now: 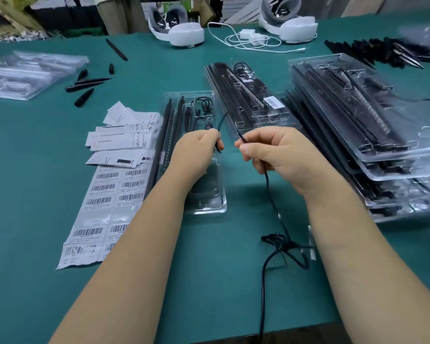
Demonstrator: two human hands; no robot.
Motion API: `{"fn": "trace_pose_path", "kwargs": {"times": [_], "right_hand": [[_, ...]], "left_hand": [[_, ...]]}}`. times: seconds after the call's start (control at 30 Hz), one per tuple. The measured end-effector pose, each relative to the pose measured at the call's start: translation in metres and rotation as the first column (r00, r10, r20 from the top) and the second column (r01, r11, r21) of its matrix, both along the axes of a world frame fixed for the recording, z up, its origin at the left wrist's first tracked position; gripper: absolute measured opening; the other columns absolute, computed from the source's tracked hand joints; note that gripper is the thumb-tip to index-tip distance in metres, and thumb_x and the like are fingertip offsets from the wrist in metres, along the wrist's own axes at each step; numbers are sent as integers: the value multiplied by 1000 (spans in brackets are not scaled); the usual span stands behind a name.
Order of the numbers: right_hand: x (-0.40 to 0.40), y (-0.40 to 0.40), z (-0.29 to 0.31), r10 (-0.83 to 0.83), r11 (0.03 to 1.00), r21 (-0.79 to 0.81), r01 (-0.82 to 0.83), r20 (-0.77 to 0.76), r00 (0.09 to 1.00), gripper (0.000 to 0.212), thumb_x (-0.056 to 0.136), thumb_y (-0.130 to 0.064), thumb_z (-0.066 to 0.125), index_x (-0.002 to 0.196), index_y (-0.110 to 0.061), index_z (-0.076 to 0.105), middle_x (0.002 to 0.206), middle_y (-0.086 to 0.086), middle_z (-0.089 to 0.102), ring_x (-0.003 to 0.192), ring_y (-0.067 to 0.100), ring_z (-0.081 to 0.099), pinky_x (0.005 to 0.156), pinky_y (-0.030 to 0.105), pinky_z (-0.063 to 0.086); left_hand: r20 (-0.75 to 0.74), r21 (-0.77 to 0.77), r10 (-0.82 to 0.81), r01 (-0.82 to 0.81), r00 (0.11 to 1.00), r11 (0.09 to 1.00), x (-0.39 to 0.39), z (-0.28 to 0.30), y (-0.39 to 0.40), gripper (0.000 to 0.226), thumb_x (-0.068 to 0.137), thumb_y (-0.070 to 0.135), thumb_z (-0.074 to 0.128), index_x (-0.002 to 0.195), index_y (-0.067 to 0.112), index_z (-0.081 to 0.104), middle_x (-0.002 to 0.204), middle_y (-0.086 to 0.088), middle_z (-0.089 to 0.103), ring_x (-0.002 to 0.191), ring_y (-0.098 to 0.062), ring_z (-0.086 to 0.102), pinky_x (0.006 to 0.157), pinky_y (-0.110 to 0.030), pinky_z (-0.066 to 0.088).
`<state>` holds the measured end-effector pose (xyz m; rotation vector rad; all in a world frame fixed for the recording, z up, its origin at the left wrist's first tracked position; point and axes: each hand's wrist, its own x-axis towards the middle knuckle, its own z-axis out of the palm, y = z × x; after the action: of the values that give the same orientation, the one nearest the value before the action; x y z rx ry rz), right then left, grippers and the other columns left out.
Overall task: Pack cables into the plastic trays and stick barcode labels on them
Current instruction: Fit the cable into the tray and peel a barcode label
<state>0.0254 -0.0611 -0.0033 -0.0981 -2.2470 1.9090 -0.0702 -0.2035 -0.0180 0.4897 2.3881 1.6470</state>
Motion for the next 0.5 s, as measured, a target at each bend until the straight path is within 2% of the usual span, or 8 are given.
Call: {"fn": "trace_pose_path", "kwargs": {"times": [0.07, 0.13, 0.2, 0.27, 0.33, 0.4, 0.47, 0.5], "right_hand": [[-6, -5, -5, -136, 990, 25, 138, -53, 989, 19, 87, -15, 64, 76, -28, 72, 56, -9, 61, 46, 6, 46, 48, 16, 40], [-11, -9, -11, -253, 957, 124, 264, -99, 962, 22, 88, -20, 62, 76, -37, 70, 52, -12, 58, 45, 2, 43, 49, 19, 38], [-12, -13, -16, -261, 911, 293, 290, -136, 956, 29, 88, -25, 61, 74, -50, 69, 52, -13, 55, 48, 3, 42, 54, 28, 40], [-13, -19, -19, -243, 878, 387, 282, -148, 959, 27, 88, -28, 62, 87, -54, 67, 52, -14, 54, 54, 6, 45, 61, 32, 44], [-13, -25, -20, -214, 840, 477, 258, -144, 966, 18, 89, -30, 62, 101, -39, 71, 56, -14, 57, 60, 6, 47, 66, 32, 45], [-12, -28, -21, -143, 809, 561, 175, -101, 985, 18, 89, -32, 61, 102, -31, 73, 66, -10, 66, 62, 5, 48, 67, 29, 44], [-12, -28, -16, -106, 854, 509, 106, -29, 994, 14, 88, -36, 61, 91, -31, 74, 63, -13, 65, 56, 1, 48, 62, 26, 42], [-11, -26, -11, -116, 910, 402, 102, 11, 993, 15, 88, -40, 61, 83, -31, 72, 57, -13, 62, 49, 0, 47, 58, 25, 41]], "left_hand": [[-14, 10, -76, 76, 997, 997, 1, 0, -3, 41, 84, 48, 51, 52, 26, 62, 48, 12, 43, 42, -4, 38, 47, -24, 32], [-17, 10, -118, 118, 993, 993, 3, 0, -4, 49, 85, 61, 44, 58, 28, 69, 50, 14, 47, 44, 0, 40, 47, -20, 32], [27, 32, -115, 114, 993, 993, 3, 3, -3, 52, 82, 69, 38, 63, 34, 72, 51, 13, 47, 43, -2, 38, 45, -20, 31], [46, 29, -101, 100, 994, 995, 4, 4, -1, 54, 78, 71, 38, 60, 31, 69, 51, 12, 46, 43, -5, 36, 46, -24, 31], [-38, -27, -80, 79, 996, 996, 6, 1, 1, 54, 79, 67, 44, 57, 20, 60, 50, 12, 47, 44, -5, 39, 52, -28, 34], [-107, -56, -61, 55, 992, 997, 7, -2, 3, 51, 87, 52, 44, 60, 12, 62, 51, 9, 52, 51, -7, 46, 60, -32, 39], [-79, -26, 5, -7, 997, 1000, 3, 0, 4, 55, 96, 41, 38, 53, 21, 67, 47, 10, 55, 49, -6, 48, 56, -31, 39], [-50, -2, 44, -44, 998, 999, 0, 1, 3, 61, 99, 40, 36, 48, 24, 66, 44, 10, 52, 44, -6, 45, 51, -28, 37]]}}
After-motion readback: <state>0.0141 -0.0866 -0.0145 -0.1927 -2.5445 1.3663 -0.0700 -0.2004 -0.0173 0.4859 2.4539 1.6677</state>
